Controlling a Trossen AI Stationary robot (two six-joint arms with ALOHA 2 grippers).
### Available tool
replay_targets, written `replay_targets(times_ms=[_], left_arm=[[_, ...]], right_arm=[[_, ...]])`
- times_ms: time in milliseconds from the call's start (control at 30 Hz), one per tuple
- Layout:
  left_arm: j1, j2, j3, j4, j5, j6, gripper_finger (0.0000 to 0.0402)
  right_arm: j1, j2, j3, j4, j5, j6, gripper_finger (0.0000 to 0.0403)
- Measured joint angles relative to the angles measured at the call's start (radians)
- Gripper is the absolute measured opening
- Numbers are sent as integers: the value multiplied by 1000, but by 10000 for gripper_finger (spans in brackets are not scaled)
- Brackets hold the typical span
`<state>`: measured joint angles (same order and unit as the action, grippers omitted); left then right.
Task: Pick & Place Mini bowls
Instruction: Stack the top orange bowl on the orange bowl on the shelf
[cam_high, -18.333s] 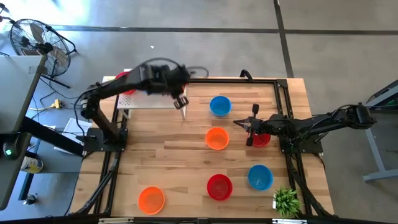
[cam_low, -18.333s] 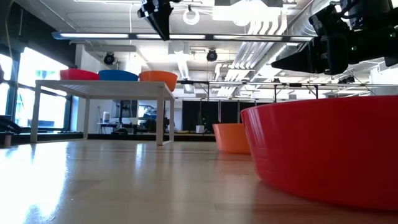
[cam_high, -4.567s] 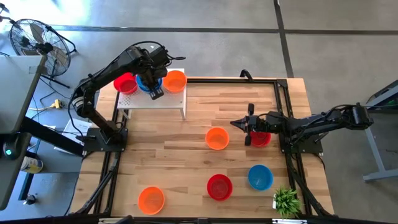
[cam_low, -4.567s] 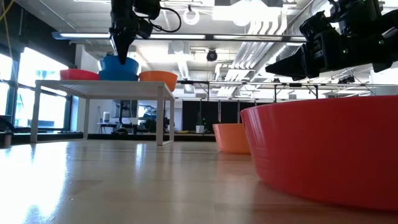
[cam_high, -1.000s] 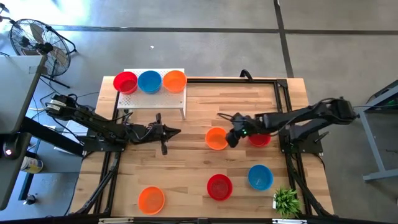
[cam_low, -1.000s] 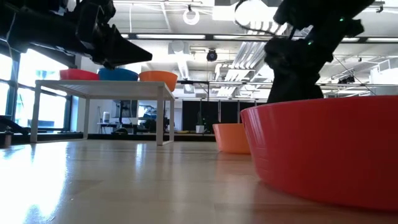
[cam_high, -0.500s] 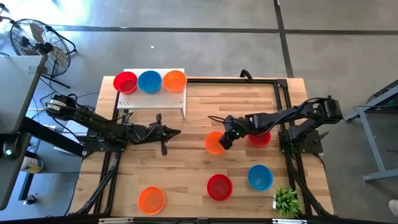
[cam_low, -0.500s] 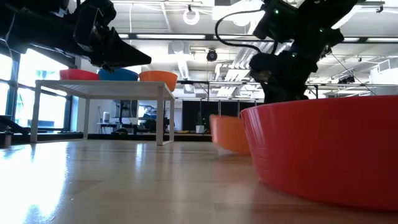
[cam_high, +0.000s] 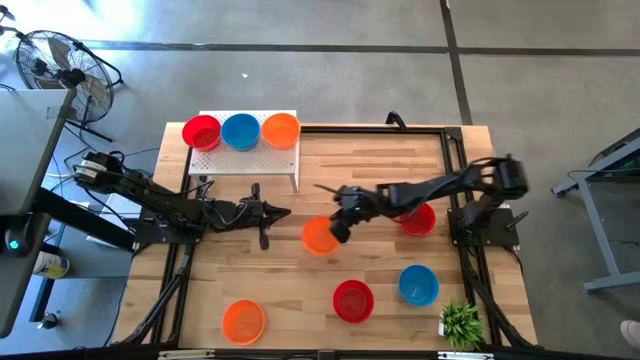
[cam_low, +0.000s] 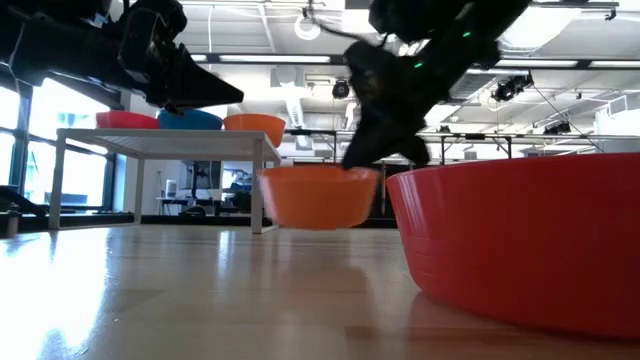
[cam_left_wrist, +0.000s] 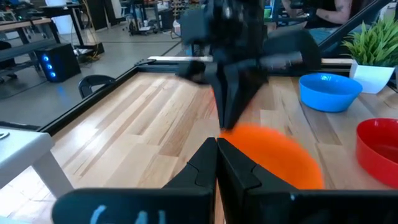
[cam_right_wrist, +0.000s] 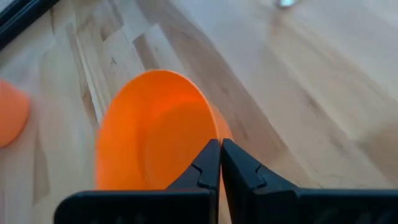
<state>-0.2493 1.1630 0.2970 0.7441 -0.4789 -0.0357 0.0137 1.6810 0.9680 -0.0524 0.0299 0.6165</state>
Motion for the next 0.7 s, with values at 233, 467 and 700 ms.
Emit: replay_targets(times_ms=[233, 467, 700], left_arm=[[0, 0, 0, 1, 0, 0, 0], [0, 0, 0, -8, 0, 0, 0], [0, 0, 0, -11, 32, 1, 0]], right_arm=[[1, 230, 210, 29, -35, -97, 1], [-1, 299, 289, 58, 74, -130, 2], [-3, 299, 285, 95, 103, -203, 32]])
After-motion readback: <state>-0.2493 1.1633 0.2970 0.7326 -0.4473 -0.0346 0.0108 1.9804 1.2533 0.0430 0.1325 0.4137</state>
